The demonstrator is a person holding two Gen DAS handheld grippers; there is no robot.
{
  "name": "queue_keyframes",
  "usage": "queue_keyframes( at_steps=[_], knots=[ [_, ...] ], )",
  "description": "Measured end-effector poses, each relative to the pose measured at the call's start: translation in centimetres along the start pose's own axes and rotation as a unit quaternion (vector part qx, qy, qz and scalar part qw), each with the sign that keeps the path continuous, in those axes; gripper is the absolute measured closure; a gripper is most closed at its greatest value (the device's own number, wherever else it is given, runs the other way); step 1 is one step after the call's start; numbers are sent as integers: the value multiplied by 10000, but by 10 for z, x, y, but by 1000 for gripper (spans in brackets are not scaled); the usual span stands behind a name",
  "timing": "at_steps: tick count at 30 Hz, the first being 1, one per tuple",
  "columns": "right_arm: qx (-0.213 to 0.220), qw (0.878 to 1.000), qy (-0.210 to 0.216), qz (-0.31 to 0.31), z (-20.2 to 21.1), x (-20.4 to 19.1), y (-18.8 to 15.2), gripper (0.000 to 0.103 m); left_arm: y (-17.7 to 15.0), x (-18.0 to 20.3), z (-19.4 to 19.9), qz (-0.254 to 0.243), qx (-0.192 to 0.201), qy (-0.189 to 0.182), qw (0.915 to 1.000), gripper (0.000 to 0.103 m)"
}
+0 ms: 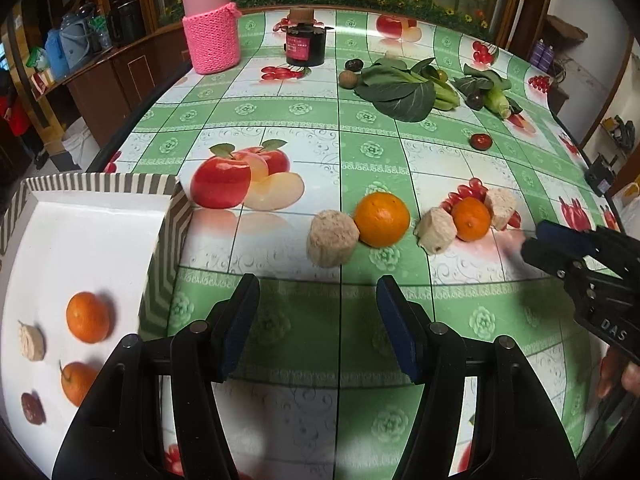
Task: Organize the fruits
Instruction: 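Grasp a pale round cork-like piece with the left tool while the right grasps a pale hexagonal piece, then carry both pale pieces into the white tray and open both tools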
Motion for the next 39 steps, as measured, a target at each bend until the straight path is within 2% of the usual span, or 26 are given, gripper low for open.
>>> queue_keyframes(
  at_steps=[6,13,16,18,20,21,28,34,39],
  knots=[
    [-146,9999,-46,77,-22,8,10,66,7,1,-13,-83,-28,154,9998,42],
    [58,9998,-67,159,-30,10,17,66,14,5,-24,-130,-1,265,9996,42],
    [94,9998,-91,150,-29,10,16,70,16,3,-26,-133,68,217,9997,42],
    [126,9999,-34,104,-29,11,15,70,17,2,-27,-88,108,129,9998,47],
    [148,9999,0,86,-28,12,15,71,17,3,-26,-138,155,92,9997,71],
    [148,9998,18,90,-27,11,14,71,17,4,-25,-144,148,80,9998,74],
    [163,9998,54,65,-12,4,4,71,7,8,-8,-191,169,-33,9997,74],
    [422,9989,147,-120,20,-8,-9,71,-11,0,24,-109,223,-245,9994,74],
    [641,9974,263,-171,42,-31,-18,71,-29,-13,47,-113,339,-201,9992,74]
  ],
)
Point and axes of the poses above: each gripper's, at about its wrist camera, not at the fingertips, and z roughly against the way its jaws point, x to its right, y to its top, the point moved 1 cm from there along -z, roughly the way its jaws point, and after that the axes turned 12 degrees about z, right-handed, at the moved point
